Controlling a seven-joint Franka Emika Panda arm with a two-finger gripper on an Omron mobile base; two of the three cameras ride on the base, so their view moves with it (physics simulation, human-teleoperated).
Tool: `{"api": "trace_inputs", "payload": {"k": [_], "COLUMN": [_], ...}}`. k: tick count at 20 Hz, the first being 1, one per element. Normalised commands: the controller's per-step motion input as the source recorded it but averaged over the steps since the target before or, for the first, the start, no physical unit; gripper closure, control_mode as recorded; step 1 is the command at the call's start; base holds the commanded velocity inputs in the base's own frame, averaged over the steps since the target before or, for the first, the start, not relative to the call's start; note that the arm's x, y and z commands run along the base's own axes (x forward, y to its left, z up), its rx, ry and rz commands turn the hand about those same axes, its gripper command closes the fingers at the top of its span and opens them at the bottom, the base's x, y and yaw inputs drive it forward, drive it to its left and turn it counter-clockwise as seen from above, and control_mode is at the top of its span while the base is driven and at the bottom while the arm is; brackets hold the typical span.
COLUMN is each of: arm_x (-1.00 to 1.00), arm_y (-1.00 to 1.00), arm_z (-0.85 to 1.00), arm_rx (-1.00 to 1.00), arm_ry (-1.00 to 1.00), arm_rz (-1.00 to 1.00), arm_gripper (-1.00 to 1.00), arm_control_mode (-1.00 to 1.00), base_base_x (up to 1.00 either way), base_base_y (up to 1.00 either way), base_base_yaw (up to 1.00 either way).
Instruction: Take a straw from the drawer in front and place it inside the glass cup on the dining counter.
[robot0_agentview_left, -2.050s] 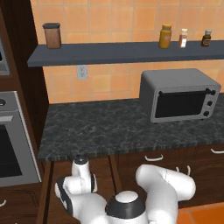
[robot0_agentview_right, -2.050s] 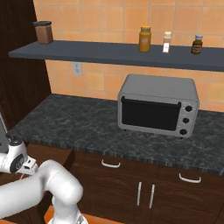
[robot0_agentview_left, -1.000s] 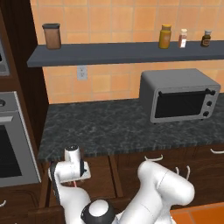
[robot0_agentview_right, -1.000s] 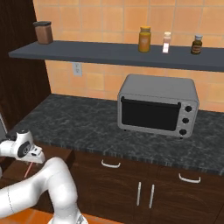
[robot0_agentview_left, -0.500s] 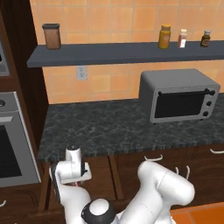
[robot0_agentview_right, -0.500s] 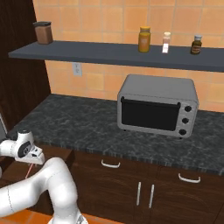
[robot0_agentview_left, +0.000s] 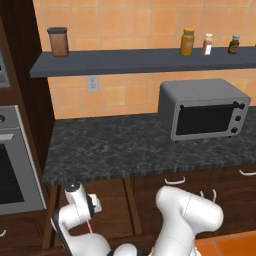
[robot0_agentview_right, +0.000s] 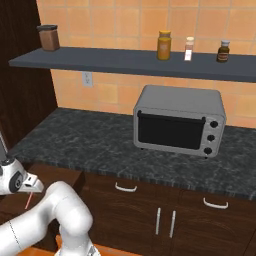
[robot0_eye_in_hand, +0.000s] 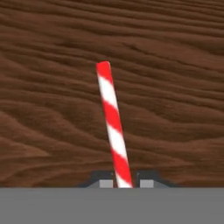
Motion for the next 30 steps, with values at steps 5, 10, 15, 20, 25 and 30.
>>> {"api": "trace_inputs", "payload": {"k": [5, 10, 15, 20, 25, 30], "arm_x": [-0.69, -0.57, -0.46, -0.32, -0.22, -0.38], "arm_y": [0.08, 0.00, -0.02, -0.44, -0.80, -0.80], "arm_z": [-0.67, 0.40, 0.89, 1.00, 1.00, 1.00], "arm_rx": [0.02, 0.24, 0.20, 0.12, 0.10, 0.05], "arm_ry": [0.00, 0.00, 0.00, 0.00, 0.00, 0.00], "arm_rz": [0.00, 0.00, 0.00, -0.13, -0.33, -0.37], "arm_gripper": [1.00, 1.00, 1.00, 1.00, 1.00, 1.00], "arm_control_mode": [-1.00, -1.00, -1.00, -1.00, -1.00, -1.00], "base_base_x": [0.00, 0.00, 0.00, 0.00, 0.00, 0.00], "base_base_y": [0.00, 0.00, 0.00, 0.00, 0.00, 0.00], "base_base_yaw": [0.00, 0.00, 0.00, 0.00, 0.00, 0.00]}}
